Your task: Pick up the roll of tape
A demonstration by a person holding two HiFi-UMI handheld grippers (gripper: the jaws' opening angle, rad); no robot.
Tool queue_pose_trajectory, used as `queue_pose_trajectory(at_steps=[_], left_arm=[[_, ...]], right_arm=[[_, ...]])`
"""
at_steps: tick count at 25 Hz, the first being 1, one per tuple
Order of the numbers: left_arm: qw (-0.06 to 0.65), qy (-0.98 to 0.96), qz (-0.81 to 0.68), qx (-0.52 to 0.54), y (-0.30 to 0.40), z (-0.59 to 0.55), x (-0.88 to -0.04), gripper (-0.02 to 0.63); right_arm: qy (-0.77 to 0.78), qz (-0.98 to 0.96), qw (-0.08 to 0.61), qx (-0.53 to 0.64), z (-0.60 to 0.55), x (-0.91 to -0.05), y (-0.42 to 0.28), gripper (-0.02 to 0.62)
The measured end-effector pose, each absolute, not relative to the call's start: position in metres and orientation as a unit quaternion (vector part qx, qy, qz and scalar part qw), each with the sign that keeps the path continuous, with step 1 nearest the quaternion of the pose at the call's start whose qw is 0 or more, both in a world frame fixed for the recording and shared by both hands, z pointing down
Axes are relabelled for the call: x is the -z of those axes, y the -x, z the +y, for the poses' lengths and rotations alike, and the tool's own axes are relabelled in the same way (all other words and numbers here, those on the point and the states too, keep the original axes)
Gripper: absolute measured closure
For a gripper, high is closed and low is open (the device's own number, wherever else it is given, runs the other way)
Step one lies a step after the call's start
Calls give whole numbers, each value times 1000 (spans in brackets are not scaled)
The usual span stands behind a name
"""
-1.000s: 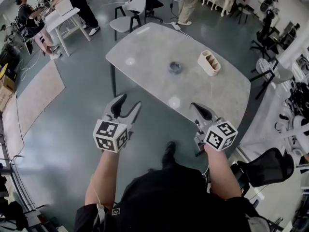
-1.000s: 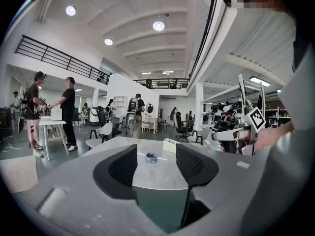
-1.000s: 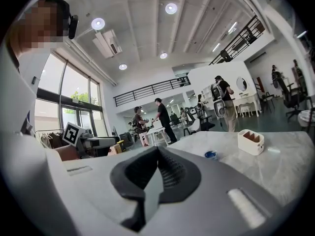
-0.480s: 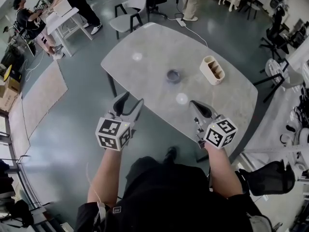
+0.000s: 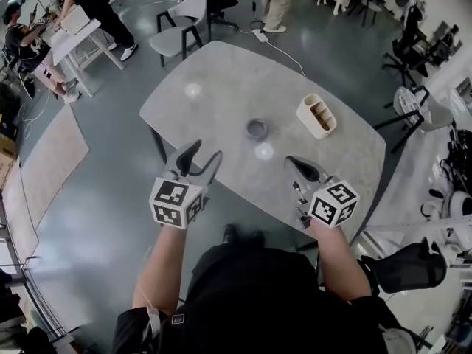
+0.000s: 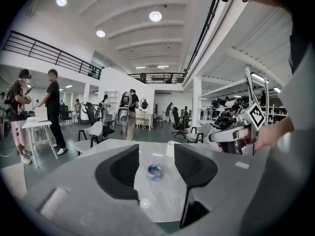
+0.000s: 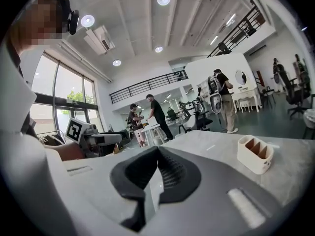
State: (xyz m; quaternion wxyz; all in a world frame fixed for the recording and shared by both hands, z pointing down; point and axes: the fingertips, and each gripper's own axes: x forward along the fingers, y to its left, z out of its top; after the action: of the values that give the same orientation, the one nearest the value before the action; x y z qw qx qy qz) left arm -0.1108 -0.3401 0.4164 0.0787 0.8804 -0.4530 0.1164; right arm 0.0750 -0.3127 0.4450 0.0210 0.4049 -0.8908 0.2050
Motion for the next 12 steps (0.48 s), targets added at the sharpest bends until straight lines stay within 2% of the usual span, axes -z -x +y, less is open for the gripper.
queue_pose_trajectory(at_steps=[12], left_arm=[[103, -906, -387, -137, 113, -403, -456, 387]], right_arm=[[-442, -870, 39, -217, -360, -462, -50, 592]])
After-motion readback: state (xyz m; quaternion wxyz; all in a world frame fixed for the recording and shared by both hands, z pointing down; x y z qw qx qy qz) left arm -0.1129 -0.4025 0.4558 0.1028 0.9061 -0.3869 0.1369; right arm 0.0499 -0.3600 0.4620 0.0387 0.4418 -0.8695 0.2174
